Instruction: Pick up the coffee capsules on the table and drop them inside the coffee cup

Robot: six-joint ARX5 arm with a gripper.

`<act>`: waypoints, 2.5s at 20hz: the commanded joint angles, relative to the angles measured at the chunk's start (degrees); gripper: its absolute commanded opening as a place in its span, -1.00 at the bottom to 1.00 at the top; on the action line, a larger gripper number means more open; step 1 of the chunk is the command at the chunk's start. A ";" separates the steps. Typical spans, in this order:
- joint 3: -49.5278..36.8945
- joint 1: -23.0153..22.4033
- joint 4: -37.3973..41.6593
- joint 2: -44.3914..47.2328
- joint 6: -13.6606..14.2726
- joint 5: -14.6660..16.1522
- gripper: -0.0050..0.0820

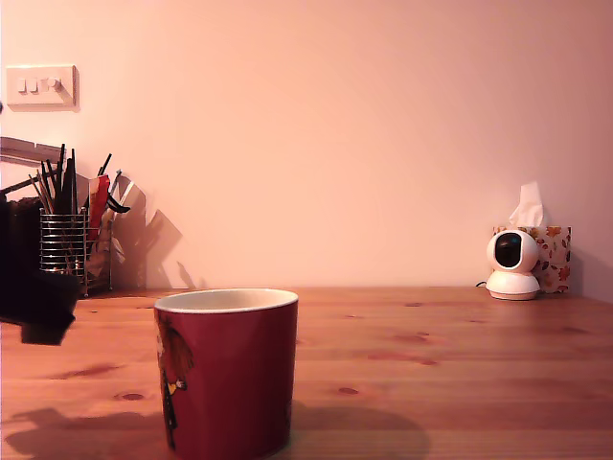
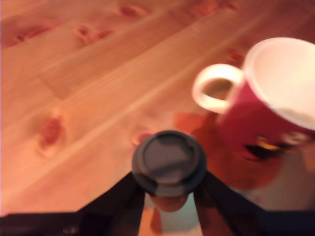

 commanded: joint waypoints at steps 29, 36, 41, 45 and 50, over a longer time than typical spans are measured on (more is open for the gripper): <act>8.98 -22.34 8.98 6.69 -4.61 -1.44 -0.53; 8.98 -22.73 8.24 6.69 -4.63 -1.42 -0.43; 8.98 -22.97 8.13 6.69 -4.61 -1.44 0.10; 8.98 -22.95 8.28 6.67 -4.59 -1.44 -0.06; 8.98 -22.93 6.75 6.58 -4.57 -1.38 -0.84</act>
